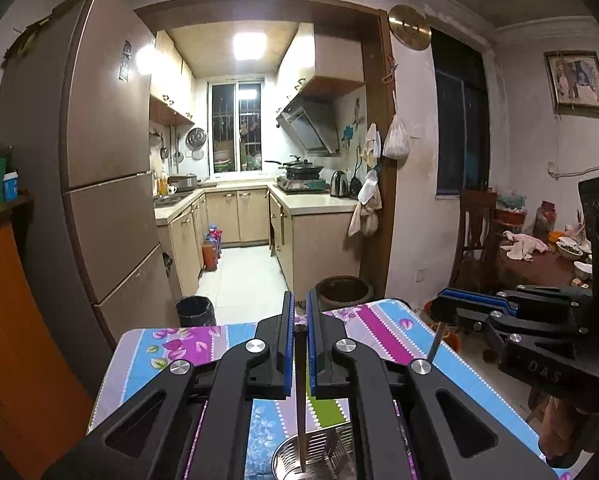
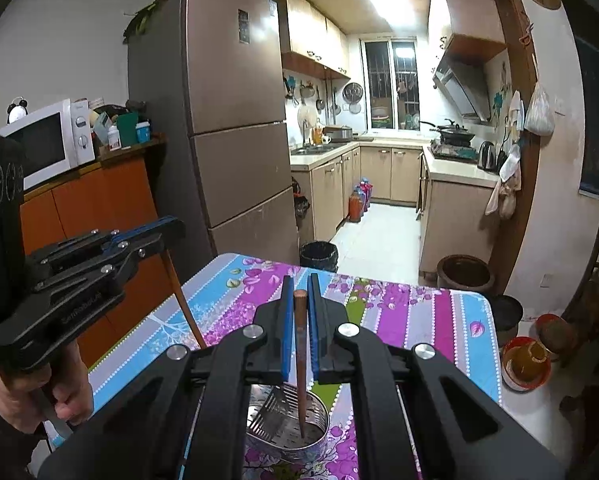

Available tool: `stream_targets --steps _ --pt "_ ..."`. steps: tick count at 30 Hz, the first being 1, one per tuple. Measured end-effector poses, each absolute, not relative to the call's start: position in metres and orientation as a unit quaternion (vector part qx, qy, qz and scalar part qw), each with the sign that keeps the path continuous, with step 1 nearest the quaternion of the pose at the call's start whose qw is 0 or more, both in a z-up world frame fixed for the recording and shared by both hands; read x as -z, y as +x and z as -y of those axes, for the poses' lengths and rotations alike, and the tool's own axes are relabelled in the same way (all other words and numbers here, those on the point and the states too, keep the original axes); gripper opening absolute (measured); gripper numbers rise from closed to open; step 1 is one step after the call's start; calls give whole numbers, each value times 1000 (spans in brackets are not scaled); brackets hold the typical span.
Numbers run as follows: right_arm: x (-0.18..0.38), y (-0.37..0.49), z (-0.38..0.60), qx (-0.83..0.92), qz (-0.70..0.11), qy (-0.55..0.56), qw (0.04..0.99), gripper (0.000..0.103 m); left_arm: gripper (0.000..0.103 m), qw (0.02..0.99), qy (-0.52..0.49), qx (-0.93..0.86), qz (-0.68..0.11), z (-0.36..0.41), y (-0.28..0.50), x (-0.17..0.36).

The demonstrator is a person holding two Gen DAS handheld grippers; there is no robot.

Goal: Organize utensils

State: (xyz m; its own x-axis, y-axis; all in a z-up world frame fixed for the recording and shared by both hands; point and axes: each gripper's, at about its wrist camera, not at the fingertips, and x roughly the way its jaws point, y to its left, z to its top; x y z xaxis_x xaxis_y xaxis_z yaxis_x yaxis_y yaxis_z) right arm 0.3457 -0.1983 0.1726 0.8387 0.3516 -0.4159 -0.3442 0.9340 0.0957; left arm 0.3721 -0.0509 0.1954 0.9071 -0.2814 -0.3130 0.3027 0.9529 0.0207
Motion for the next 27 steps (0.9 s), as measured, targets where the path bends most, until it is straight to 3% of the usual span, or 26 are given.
stream_targets --steps 14,19,27 --pt "-146 379 196 -171 -253 7 952 6 7 973 31 123 -195 45 416 -167" --pt "-147 381 198 -166 -240 14 956 35 7 973 28 118 -196 40 421 -162" --pt "-141 385 204 -160 -240 20 957 37 18 974 27 111 -194 39 422 -161"
